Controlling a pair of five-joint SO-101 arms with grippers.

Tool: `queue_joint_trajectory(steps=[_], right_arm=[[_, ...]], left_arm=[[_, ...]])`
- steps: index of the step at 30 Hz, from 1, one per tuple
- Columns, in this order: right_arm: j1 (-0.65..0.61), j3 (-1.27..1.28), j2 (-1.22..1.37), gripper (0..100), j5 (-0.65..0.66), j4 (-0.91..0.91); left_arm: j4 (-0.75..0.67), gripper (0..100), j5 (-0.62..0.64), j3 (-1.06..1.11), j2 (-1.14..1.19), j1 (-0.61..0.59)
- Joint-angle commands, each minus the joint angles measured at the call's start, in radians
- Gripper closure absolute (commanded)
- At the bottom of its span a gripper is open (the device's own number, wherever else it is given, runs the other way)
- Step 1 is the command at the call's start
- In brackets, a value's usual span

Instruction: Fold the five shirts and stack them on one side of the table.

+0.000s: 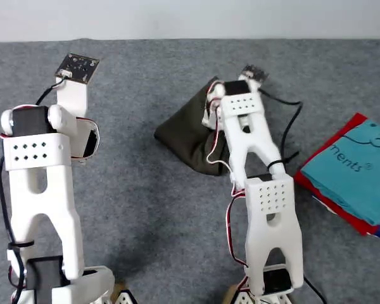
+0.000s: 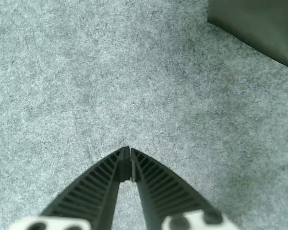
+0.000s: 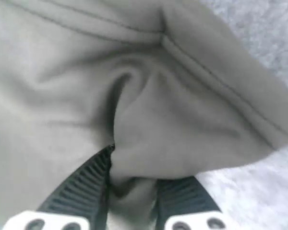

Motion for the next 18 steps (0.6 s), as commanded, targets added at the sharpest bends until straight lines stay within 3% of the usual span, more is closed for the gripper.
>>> queue_joint_trajectory(steps=[1,9,18], right_arm=[[0.039,-0.107,-0.143,98.9,0.064,0.084],[0.13,-0.253,-0.245,98.9,0.236,0.237],[0.271,-0.262,-0.355,99.0,0.411,0.248]], left_arm=[[0.0,99,-0.009,-0.002,-0.028,-0.005],[0.0,99,-0.009,-0.004,-0.029,-0.005],[0.0,99,-0.009,-0.004,-0.029,-0.005]])
